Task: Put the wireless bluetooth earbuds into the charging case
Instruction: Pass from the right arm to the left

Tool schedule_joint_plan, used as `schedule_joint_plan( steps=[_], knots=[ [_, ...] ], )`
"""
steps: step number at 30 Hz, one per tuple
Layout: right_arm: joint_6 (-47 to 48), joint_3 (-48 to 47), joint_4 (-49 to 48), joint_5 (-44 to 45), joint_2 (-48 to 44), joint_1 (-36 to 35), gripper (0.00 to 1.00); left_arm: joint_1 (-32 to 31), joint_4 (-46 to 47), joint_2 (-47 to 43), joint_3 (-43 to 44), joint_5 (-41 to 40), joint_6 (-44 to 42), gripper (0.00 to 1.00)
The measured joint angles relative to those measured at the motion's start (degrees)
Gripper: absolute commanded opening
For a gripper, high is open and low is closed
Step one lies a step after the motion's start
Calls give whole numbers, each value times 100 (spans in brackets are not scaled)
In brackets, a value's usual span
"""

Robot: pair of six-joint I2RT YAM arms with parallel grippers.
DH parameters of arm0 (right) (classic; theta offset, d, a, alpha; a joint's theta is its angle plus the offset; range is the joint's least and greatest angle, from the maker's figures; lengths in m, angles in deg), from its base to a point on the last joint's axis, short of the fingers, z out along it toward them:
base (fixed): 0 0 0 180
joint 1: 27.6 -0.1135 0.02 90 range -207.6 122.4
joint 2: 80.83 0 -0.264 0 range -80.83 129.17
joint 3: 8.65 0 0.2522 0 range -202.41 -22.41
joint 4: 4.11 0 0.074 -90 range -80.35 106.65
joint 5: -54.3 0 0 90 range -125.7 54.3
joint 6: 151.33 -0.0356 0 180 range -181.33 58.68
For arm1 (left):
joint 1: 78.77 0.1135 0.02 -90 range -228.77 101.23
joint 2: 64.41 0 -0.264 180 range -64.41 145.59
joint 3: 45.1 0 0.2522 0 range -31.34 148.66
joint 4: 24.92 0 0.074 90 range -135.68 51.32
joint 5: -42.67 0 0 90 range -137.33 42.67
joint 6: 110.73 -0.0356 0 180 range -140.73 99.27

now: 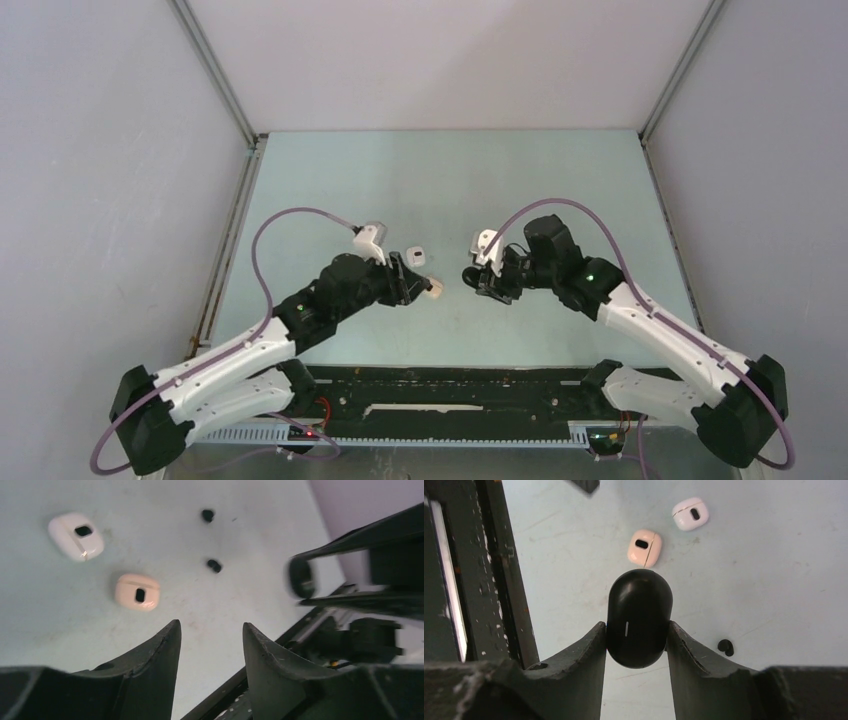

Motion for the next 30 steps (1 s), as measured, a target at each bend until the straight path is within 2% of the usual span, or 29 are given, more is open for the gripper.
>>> schedule_joint_plan(
  steps=[4,10,20,30],
  knots=[
    [339,164,31,15,221,-155,27,175,122,-251,251,544,70,56],
    [675,195,22,293,354,-715,26,179,398,348,437,1174,424,56],
    [748,195,15,459,358,-739,27,179,833,1185,501,1755,933,53],
    [761,195,4,492,358,-743,28,140,1705,1703,481,2306,1432,45]
  ],
)
